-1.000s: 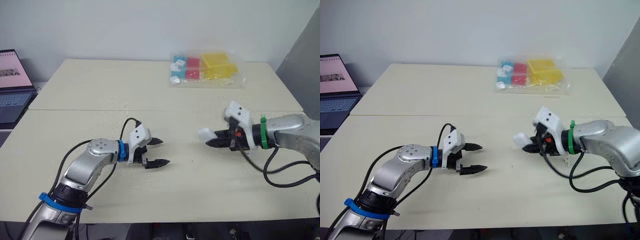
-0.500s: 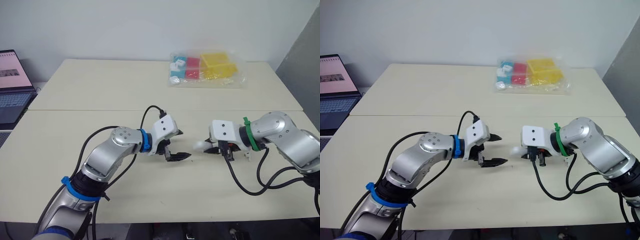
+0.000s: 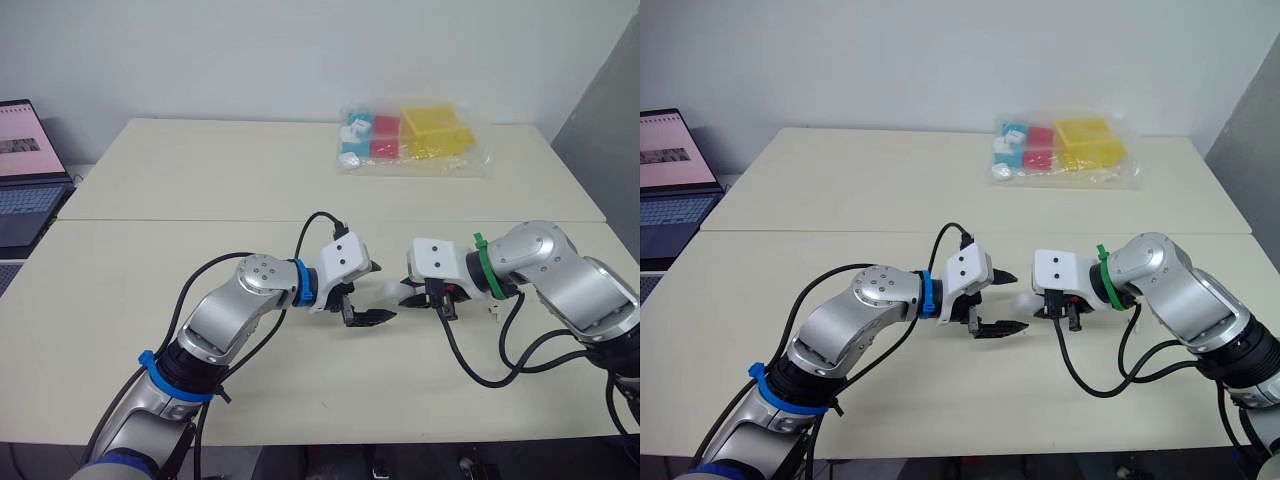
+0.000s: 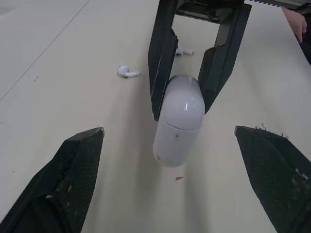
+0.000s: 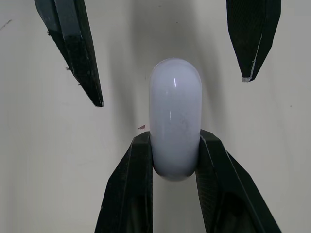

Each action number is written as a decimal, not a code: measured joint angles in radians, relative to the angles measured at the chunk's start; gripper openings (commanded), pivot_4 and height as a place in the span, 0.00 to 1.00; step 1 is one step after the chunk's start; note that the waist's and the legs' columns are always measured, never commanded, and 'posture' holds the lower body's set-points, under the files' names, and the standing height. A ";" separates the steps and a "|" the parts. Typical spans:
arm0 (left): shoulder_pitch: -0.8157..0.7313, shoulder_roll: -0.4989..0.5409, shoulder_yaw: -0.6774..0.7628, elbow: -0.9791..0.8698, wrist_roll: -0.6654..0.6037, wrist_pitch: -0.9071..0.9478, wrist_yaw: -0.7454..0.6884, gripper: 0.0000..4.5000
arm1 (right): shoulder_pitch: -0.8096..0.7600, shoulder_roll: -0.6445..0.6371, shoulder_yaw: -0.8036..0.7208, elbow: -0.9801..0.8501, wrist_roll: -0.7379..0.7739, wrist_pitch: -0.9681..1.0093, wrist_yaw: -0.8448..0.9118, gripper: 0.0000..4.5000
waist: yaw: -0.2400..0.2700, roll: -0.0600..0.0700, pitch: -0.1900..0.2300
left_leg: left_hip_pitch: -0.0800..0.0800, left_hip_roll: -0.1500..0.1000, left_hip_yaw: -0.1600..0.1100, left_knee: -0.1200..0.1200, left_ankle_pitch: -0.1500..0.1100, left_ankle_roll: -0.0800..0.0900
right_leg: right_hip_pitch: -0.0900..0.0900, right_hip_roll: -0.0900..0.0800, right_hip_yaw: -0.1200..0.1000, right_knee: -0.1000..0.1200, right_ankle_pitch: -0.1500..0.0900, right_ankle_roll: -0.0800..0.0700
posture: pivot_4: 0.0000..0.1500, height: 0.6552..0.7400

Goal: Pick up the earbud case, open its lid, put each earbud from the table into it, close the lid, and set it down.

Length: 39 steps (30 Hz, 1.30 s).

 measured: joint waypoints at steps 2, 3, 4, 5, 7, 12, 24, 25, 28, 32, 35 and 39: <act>0.000 0.000 0.000 0.001 0.000 -0.002 -0.002 0.91 | 0.000 0.003 -0.001 0.000 -0.004 0.001 0.007 0.17 | 0.000 0.000 0.000 | 0.000 0.000 0.000 0.000 0.000 0.000 | 0.000 0.000 0.000 0.000 0.000 0.000 | 1.00 0.99; 0.000 0.000 0.000 0.001 0.000 -0.002 -0.004 0.87 | 0.000 0.005 -0.002 0.000 -0.005 0.003 0.010 0.17 | 0.000 0.000 0.000 | 0.000 0.000 0.000 0.000 0.000 0.000 | 0.000 0.000 0.000 0.000 0.000 0.000 | 1.00 0.99; 0.000 0.000 0.000 0.001 0.000 -0.003 -0.006 0.80 | 0.000 0.008 -0.002 -0.001 -0.005 0.004 0.010 0.17 | 0.000 0.000 0.000 | 0.000 0.000 0.000 0.000 0.000 0.000 | 0.000 0.000 0.000 0.000 0.000 0.000 | 1.00 0.99; 0.000 -0.001 0.000 0.002 0.000 -0.004 -0.009 0.73 | 0.000 0.013 -0.003 -0.003 -0.005 0.005 0.010 0.17 | 0.000 0.000 0.000 | 0.000 0.000 0.000 0.000 0.000 0.000 | 0.000 0.000 0.000 0.000 0.000 0.000 | 1.00 0.99; 0.000 -0.001 0.000 0.007 0.004 -0.016 -0.015 0.57 | -0.001 0.021 -0.004 -0.010 -0.005 0.010 0.011 0.17 | 0.000 0.000 0.000 | 0.000 0.000 0.000 0.000 0.000 0.000 | 0.000 0.000 0.000 0.001 0.000 0.000 | 1.00 0.99; 0.002 -0.002 -0.004 0.009 0.015 -0.027 -0.027 0.22 | -0.006 0.022 -0.019 -0.022 -0.005 0.032 0.013 0.17 | 0.000 0.000 0.000 | 0.000 0.000 0.000 0.001 0.000 0.000 | 0.000 0.000 0.000 0.001 0.000 0.000 | 1.00 0.99; 0.005 0.009 -0.010 0.008 0.027 -0.041 -0.060 0.19 | -0.007 0.029 -0.019 -0.024 -0.005 0.045 0.032 0.17 | 0.000 0.000 0.000 | 0.001 0.000 0.000 0.001 0.000 0.000 | 0.000 0.000 0.000 0.002 0.000 0.000 | 1.00 0.99; 0.005 0.009 -0.009 0.008 0.028 -0.042 -0.061 0.19 | -0.007 0.030 -0.019 -0.024 -0.005 0.045 0.033 0.17 | 0.000 0.000 0.000 | 0.000 0.000 0.000 0.001 0.000 0.000 | 0.000 0.000 0.000 0.002 0.000 0.000 | 1.00 0.99; 0.007 0.009 -0.009 0.008 0.029 -0.045 -0.063 0.19 | -0.007 0.030 -0.019 -0.024 -0.005 0.045 0.035 0.17 | 0.000 0.000 0.000 | 0.001 0.000 0.000 0.001 0.000 0.000 | 0.000 0.000 0.000 0.002 0.000 0.000 | 1.00 0.99; 0.011 0.009 -0.009 0.008 0.032 -0.049 -0.063 0.19 | -0.006 0.030 -0.019 -0.024 -0.005 0.045 0.036 0.17 | 0.000 0.000 0.000 | 0.001 0.000 0.000 0.001 0.000 0.000 | 0.000 0.000 0.000 0.002 0.000 0.000 | 1.00 0.99; 0.015 0.008 -0.009 0.007 0.035 -0.053 -0.064 0.19 | -0.006 0.030 -0.019 -0.024 -0.005 0.045 0.040 0.17 | 0.000 0.000 0.000 | 0.001 0.000 0.000 0.001 0.000 0.000 | 0.000 0.000 0.000 0.002 0.000 0.000 | 1.00 0.99; 0.018 0.006 -0.009 0.008 0.036 -0.060 -0.064 0.19 | -0.006 0.030 -0.019 -0.024 -0.005 0.045 0.041 0.17 | 0.000 0.000 0.000 | 0.001 0.000 0.000 0.001 0.000 0.000 | 0.000 0.000 0.000 0.002 0.000 0.000 | 1.00 0.99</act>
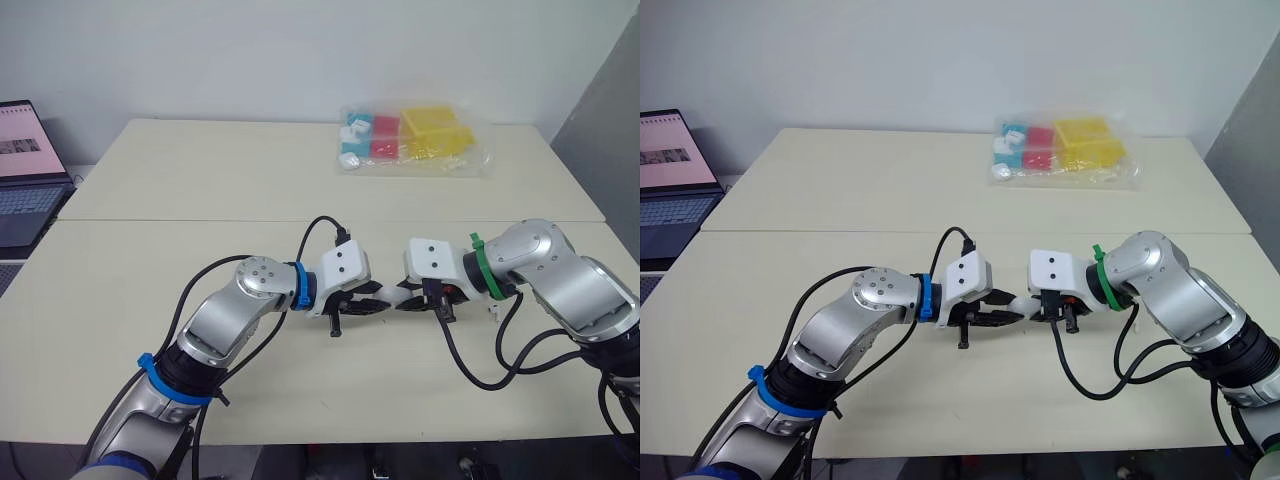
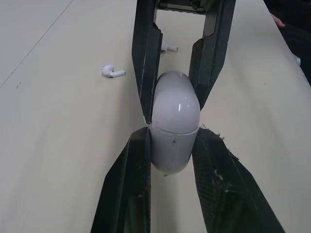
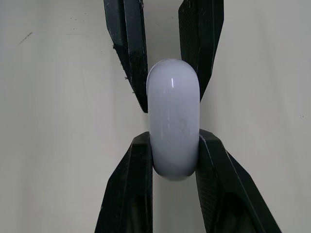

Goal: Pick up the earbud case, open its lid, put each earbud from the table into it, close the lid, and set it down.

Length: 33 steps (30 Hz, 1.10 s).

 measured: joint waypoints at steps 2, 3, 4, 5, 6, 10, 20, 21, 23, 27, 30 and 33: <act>0.003 -0.006 0.000 0.001 0.000 0.000 0.001 0.19 | 0.000 -0.002 0.000 0.000 0.000 0.000 0.004 0.17 | 0.000 0.000 0.000 | 0.000 0.000 0.000 0.000 0.000 0.000 | 0.000 0.000 0.000 0.000 0.000 0.000 | 1.00 0.99; 0.004 -0.007 0.001 0.001 0.000 0.000 0.000 0.19 | 0.000 -0.003 0.000 0.000 0.000 0.000 0.006 0.17 | 0.000 0.000 0.000 | 0.000 0.000 0.000 0.000 0.000 0.000 | 0.000 0.000 0.000 0.000 0.000 0.000 | 1.00 0.99; 0.004 -0.007 0.001 0.001 0.000 0.000 -0.001 0.19 | 0.000 -0.003 0.000 0.000 0.000 0.000 0.007 0.17 | 0.000 0.000 0.000 | 0.000 0.000 0.000 0.000 0.000 0.000 | 0.000 0.000 0.000 0.000 0.000 0.000 | 1.00 0.99; 0.004 -0.007 0.001 0.001 -0.001 0.000 -0.002 0.19 | 0.000 -0.003 0.000 0.000 0.000 0.000 0.009 0.17 | 0.000 0.000 0.000 | 0.000 0.000 0.000 0.000 0.000 0.000 | 0.000 0.000 0.000 0.000 0.000 0.000 | 1.00 0.99; 0.005 -0.007 0.001 0.001 -0.001 0.000 -0.003 0.19 | 0.001 -0.004 0.000 0.000 0.000 0.000 0.012 0.17 | 0.000 0.000 0.000 | 0.000 0.000 0.000 0.000 0.000 0.000 | 0.000 0.000 0.000 0.000 0.000 0.000 | 1.00 0.99; 0.014 -0.011 0.000 0.011 -0.002 0.001 -0.001 0.17 | 0.000 -0.011 -0.011 -0.013 0.010 -0.003 0.026 0.48 | 0.000 0.000 0.000 | 0.000 0.000 0.000 0.000 0.000 0.000 | 0.000 0.000 0.000 0.000 0.000 0.000 | 1.00 0.99; 0.034 -0.007 0.008 0.027 -0.007 -0.002 0.000 0.17 | 0.052 -0.115 -0.069 -0.017 0.008 -0.074 0.062 0.73 | 0.002 0.000 0.000 | 0.000 0.000 0.000 0.000 0.000 0.000 | 0.001 0.000 0.000 0.000 0.000 0.000 | 1.00 0.99; 0.039 -0.011 0.019 0.040 -0.014 -0.004 0.001 0.17 | 0.074 -0.144 -0.089 -0.008 0.007 -0.101 0.071 0.73 | 0.004 0.000 0.000 | 0.000 0.000 0.000 0.000 0.000 0.000 | 0.001 0.000 0.000 0.000 0.000 0.000 | 1.00 0.99; 0.059 -0.027 0.062 0.074 -0.034 -0.014 0.004 0.17 | 0.113 -0.185 -0.156 0.001 0.013 -0.158 0.080 0.73 | 0.004 0.000 0.000 | 0.000 0.000 0.000 0.001 0.000 0.000 | 0.001 0.000 0.000 0.000 0.000 0.000 | 1.00 0.99; 0.102 -0.090 0.150 0.129 -0.127 -0.042 -0.022 0.17 | 0.156 -0.122 -0.356 -0.028 0.111 -0.237 0.039 0.73 | -0.001 0.000 0.000 | 0.002 0.000 0.000 0.000 0.000 0.000 | 0.002 0.000 0.000 0.000 0.000 0.000 | 1.00 0.99; 0.124 -0.109 0.180 0.133 -0.181 -0.059 -0.043 0.17 | 0.178 -0.100 -0.386 -0.062 0.129 -0.272 0.012 0.73 | 0.000 0.000 0.000 | 0.002 0.001 0.000 0.001 0.000 0.000 | 0.002 0.000 0.000 0.001 0.000 0.000 | 1.00 0.99; 0.130 -0.116 0.212 0.135 -0.218 -0.064 -0.057 0.17 | 0.189 -0.059 -0.383 -0.083 0.119 -0.288 -0.029 0.73 | 0.000 0.000 0.000 | 0.004 0.000 0.000 0.001 0.000 0.000 | 0.003 0.000 0.000 0.002 0.000 0.000 | 1.00 0.99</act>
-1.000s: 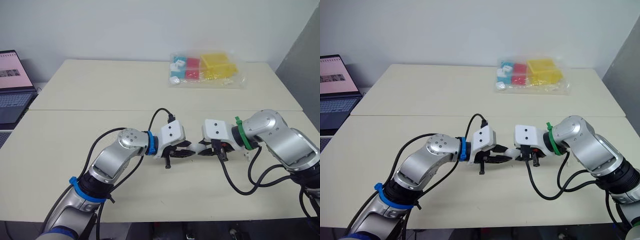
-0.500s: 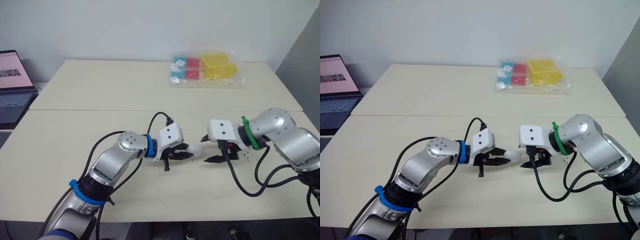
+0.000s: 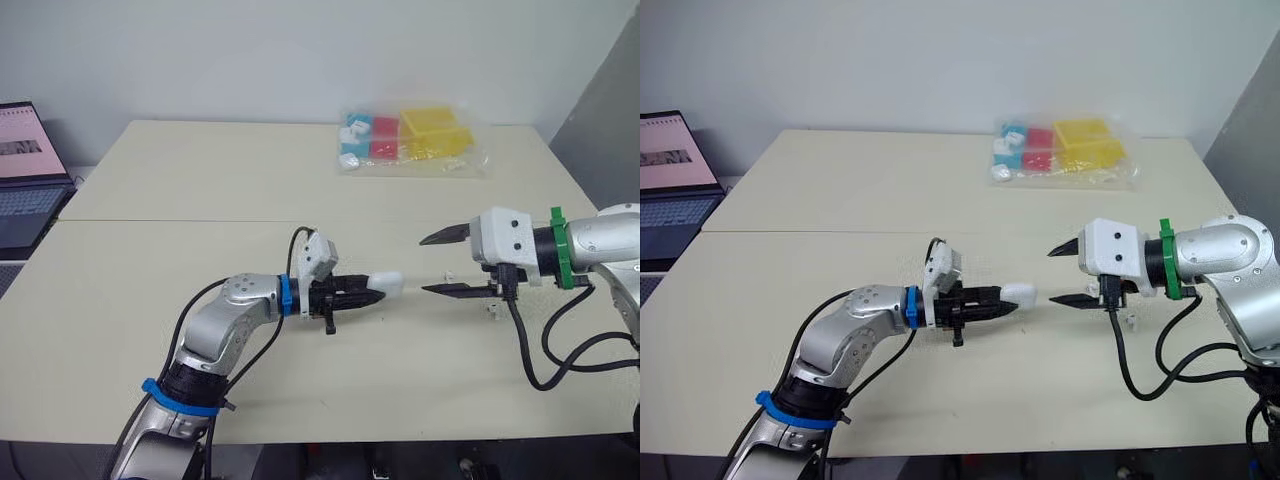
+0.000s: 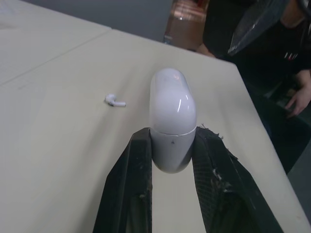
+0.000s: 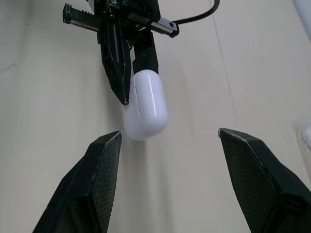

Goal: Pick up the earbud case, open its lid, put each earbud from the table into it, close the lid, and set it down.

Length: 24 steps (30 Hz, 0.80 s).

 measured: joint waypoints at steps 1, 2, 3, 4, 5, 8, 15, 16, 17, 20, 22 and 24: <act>0.000 -0.002 0.001 0.000 -0.002 -0.006 -0.006 0.17 | -0.001 0.016 0.011 -0.008 -0.006 0.001 -0.019 0.73 | 0.000 0.000 0.000 | 0.001 0.000 0.000 0.000 0.000 0.000 | 0.001 0.000 0.000 0.000 0.000 0.000 | 1.00 0.99; 0.000 -0.005 0.001 0.000 -0.003 -0.009 -0.007 0.17 | -0.002 0.027 0.028 -0.014 -0.013 0.001 -0.031 0.73 | 0.000 0.000 0.000 | 0.001 0.000 0.000 0.000 0.000 0.000 | 0.001 0.000 0.000 0.000 0.000 0.000 | 1.00 0.99; -0.001 -0.007 0.001 0.000 -0.003 -0.011 -0.007 0.17 | -0.003 0.037 0.044 -0.017 -0.022 0.001 -0.038 0.73 | 0.000 0.000 0.000 | 0.001 0.000 0.000 0.000 0.000 0.000 | 0.001 0.000 0.000 0.000 0.000 0.000 | 1.00 0.99; -0.002 -0.009 0.000 0.000 -0.003 -0.014 -0.008 0.17 | -0.003 0.046 0.065 -0.018 -0.033 0.001 -0.046 0.73 | 0.001 0.000 0.000 | 0.001 0.000 0.000 0.000 0.000 0.000 | 0.001 0.000 0.000 0.000 0.000 0.000 | 1.00 0.99; -0.005 -0.008 0.000 0.000 -0.002 -0.022 -0.009 0.17 | -0.003 0.050 0.079 -0.018 -0.041 0.001 -0.050 0.73 | 0.001 0.000 0.000 | 0.000 0.000 0.000 0.000 0.000 0.000 | 0.001 0.000 0.000 0.000 0.000 0.000 | 1.00 0.99; -0.017 -0.006 -0.001 0.000 0.003 -0.036 -0.010 0.17 | -0.023 0.063 0.109 -0.015 -0.055 0.002 -0.060 0.73 | 0.001 0.000 0.000 | 0.000 0.000 0.000 0.000 0.000 0.000 | 0.001 0.000 0.000 -0.001 0.000 0.000 | 1.00 0.99; -0.016 0.015 -0.012 -0.003 0.028 -0.055 -0.015 0.17 | -0.077 0.118 0.145 0.025 -0.085 0.025 -0.097 0.73 | 0.002 0.000 0.000 | 0.000 0.000 0.000 0.000 0.000 0.000 | 0.001 0.000 0.000 -0.001 0.000 0.000 | 1.00 0.99; -0.016 0.015 -0.012 -0.003 0.032 -0.059 -0.015 0.17 | -0.079 0.119 0.145 0.027 -0.083 0.030 -0.097 0.73 | 0.002 0.000 0.000 | 0.000 0.000 0.000 0.000 0.000 0.000 | 0.001 0.000 0.000 -0.001 0.000 0.000 | 1.00 0.99; -0.014 0.015 -0.012 -0.003 0.035 -0.066 -0.014 0.17 | -0.083 0.120 0.145 0.029 -0.081 0.033 -0.097 0.73 | 0.002 0.000 0.000 | 0.000 0.000 0.000 0.000 0.000 0.000 | 0.001 0.000 0.000 -0.001 0.000 0.000 | 1.00 0.99; -0.014 0.012 -0.012 -0.003 0.040 -0.074 -0.009 0.17 | -0.094 0.117 0.145 0.035 -0.081 0.032 -0.094 0.73 | 0.003 0.000 0.000 | 0.000 0.000 0.000 0.000 0.000 0.000 | 0.001 0.000 0.000 -0.001 0.000 0.000 | 1.00 0.99; -0.014 0.013 -0.012 -0.003 0.045 -0.078 -0.009 0.17 | -0.095 0.114 0.145 0.040 -0.082 0.031 -0.094 0.73 | 0.003 0.000 0.000 | 0.000 0.000 0.000 0.000 0.000 0.000 | 0.001 0.000 0.000 -0.001 0.000 0.000 | 1.00 0.99; -0.012 0.015 -0.014 -0.003 0.050 -0.079 -0.013 0.17 | -0.095 0.114 0.144 0.048 -0.083 0.028 -0.096 0.73 | 0.002 0.000 0.000 | 0.000 0.000 0.000 0.000 0.000 0.000 | 0.001 0.000 0.000 -0.001 0.000 0.000 | 1.00 0.99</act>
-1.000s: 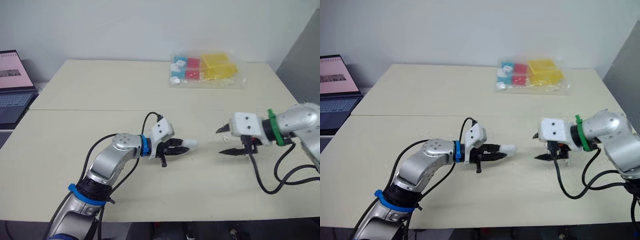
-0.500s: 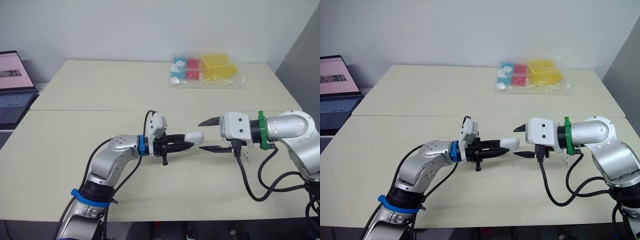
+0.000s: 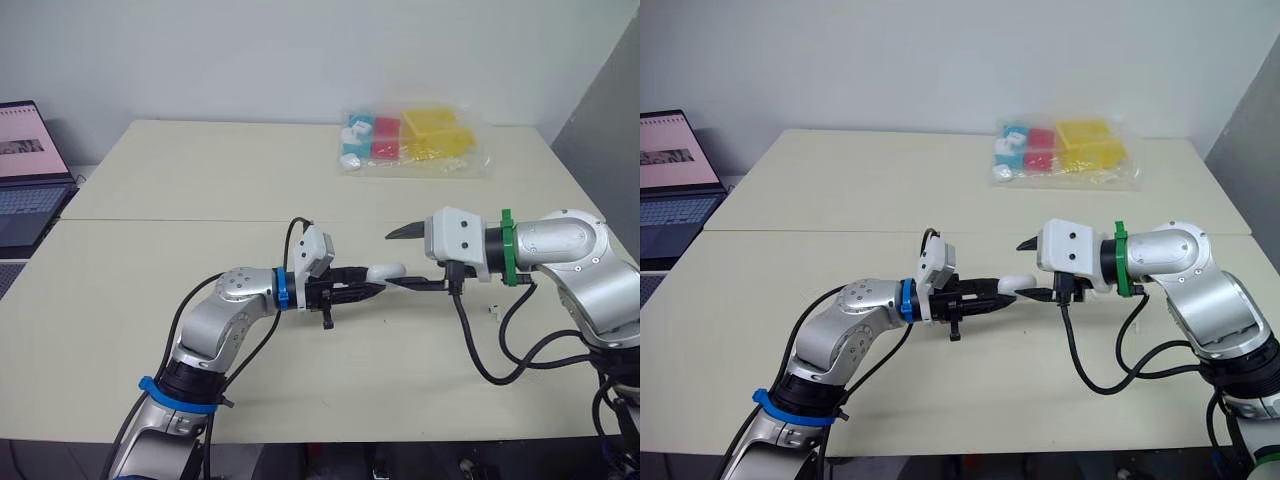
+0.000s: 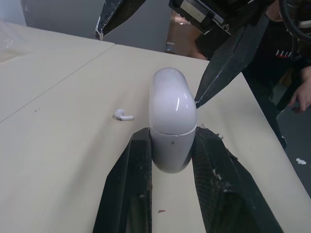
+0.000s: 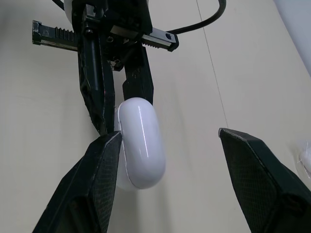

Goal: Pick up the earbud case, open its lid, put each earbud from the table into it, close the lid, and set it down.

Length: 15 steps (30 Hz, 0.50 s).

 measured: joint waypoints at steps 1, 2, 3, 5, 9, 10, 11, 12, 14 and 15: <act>0.001 0.002 -0.008 -0.001 0.002 -0.004 -0.006 0.17 | 0.000 0.000 0.000 0.004 -0.003 -0.001 -0.001 0.73 | 0.000 0.000 0.000 | 0.000 0.000 0.000 0.000 0.000 0.000 | 0.000 0.000 0.000 0.000 0.000 0.000 | 1.00 0.99; 0.005 0.004 -0.017 -0.002 0.003 -0.009 -0.014 0.17 | 0.000 0.000 0.000 0.005 -0.006 -0.001 -0.003 0.73 | 0.000 0.000 0.000 | 0.000 0.000 0.000 0.000 0.000 0.000 | 0.000 0.000 0.000 0.000 0.000 0.000 | 1.00 0.99; 0.009 0.003 -0.022 -0.003 0.003 -0.012 -0.018 0.17 | 0.000 0.000 0.000 0.006 -0.006 -0.002 -0.004 0.73 | 0.000 0.000 0.000 | 0.000 0.000 0.000 0.000 0.000 0.000 | 0.000 0.000 0.000 0.000 0.000 0.000 | 1.00 0.99; 0.012 0.004 -0.027 -0.004 0.003 -0.014 -0.019 0.17 | -0.003 0.000 0.000 0.009 -0.006 -0.002 -0.004 0.73 | 0.000 0.000 0.000 | 0.000 0.000 0.000 0.000 0.000 0.000 | 0.000 0.000 0.000 0.000 0.000 0.000 | 1.00 0.99; 0.012 0.012 -0.032 -0.004 0.010 -0.025 -0.024 0.17 | -0.006 -0.001 -0.011 0.015 0.003 -0.002 -0.003 0.73 | 0.000 0.000 0.000 | 0.000 0.000 0.000 0.000 0.000 0.000 | 0.000 0.000 0.000 0.000 0.000 0.000 | 1.00 0.99; 0.013 0.012 -0.033 -0.004 0.012 -0.029 -0.024 0.17 | -0.006 -0.004 -0.014 0.015 0.006 0.000 -0.001 0.73 | 0.000 0.000 0.000 | 0.000 0.000 0.000 0.000 0.000 0.000 | 0.000 0.000 0.000 0.000 0.000 0.000 | 1.00 0.99; 0.013 0.012 -0.033 -0.004 0.012 -0.032 -0.025 0.17 | -0.006 -0.006 -0.018 0.015 0.010 0.003 0.001 0.73 | 0.000 0.000 0.000 | 0.000 0.000 0.000 0.000 0.000 0.000 | 0.000 0.000 0.000 0.000 0.000 0.000 | 1.00 0.99; 0.013 0.013 -0.033 -0.004 0.013 -0.035 -0.027 0.17 | -0.006 -0.015 -0.020 0.014 0.017 0.008 0.007 0.73 | 0.000 0.000 0.000 | 0.000 0.000 0.000 0.000 0.000 0.000 | 0.000 0.000 0.000 0.000 0.000 0.000 | 1.00 0.99; 0.013 0.013 -0.034 0.001 0.022 -0.043 -0.024 0.17 | -0.002 -0.034 -0.037 0.005 0.050 0.035 0.027 0.73 | 0.000 0.000 0.000 | 0.000 0.000 0.000 0.000 0.000 0.000 | 0.000 0.000 0.000 0.000 0.000 0.000 | 1.00 0.99; 0.014 0.010 -0.034 0.007 0.029 -0.054 -0.014 0.17 | 0.002 -0.046 -0.055 -0.005 0.076 0.056 0.035 0.73 | 0.001 0.000 0.000 | 0.000 0.000 0.000 0.000 0.000 0.000 | 0.000 0.000 0.000 0.000 0.000 0.000 | 1.00 0.99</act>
